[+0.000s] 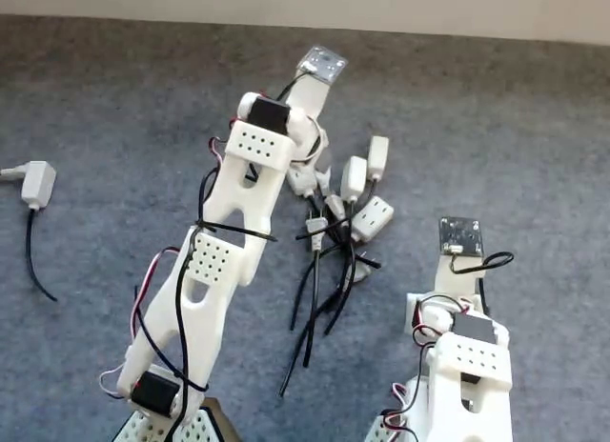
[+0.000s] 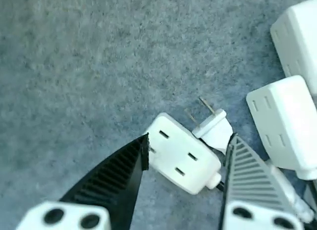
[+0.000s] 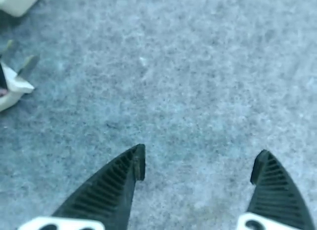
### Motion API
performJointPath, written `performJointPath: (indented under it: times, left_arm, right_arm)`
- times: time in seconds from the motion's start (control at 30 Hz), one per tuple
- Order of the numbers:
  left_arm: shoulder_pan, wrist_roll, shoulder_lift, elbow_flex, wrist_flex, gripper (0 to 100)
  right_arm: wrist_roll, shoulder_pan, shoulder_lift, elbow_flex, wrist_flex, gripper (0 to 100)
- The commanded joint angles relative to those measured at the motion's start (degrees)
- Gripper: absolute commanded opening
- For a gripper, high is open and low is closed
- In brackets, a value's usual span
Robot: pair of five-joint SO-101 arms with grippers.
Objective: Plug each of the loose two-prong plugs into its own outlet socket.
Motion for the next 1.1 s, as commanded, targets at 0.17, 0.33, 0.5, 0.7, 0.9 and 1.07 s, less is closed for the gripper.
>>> performJointPath:
  times: [0.17, 0.33, 0.5, 0.7, 0.9, 1.07]
  left_arm:
    - [-1.5, 15.5, -0.8, -0.3, 5.8, 25]
    - [-1.9, 16.0, 0.9, 1.2, 5.7, 25]
    - [-2.0, 15.6, 5.3, 1.1, 5.5, 25]
    - [-1.7, 11.4, 6.1, 1.1, 5.2, 23]
    - [-4.0, 0.7, 2.4, 0.0, 6.7, 0]
    - [-7.3, -8.0, -6.9, 2.1, 6.8, 1]
  right_arm:
    - [-0.3, 0.3, -0.9, -0.9, -0.9, 32.9]
    - [-0.3, 0.3, -0.9, -0.9, -0.9, 32.9]
    - [-0.3, 0.3, -0.9, -0.9, -0.9, 32.9]
    - [-0.3, -1.1, -0.9, -0.7, -0.9, 32.9]
    - [-0.3, -1.1, -0.9, -0.7, -0.9, 32.9]
    - [-0.3, -1.1, -0.9, -0.7, -0.9, 32.9]
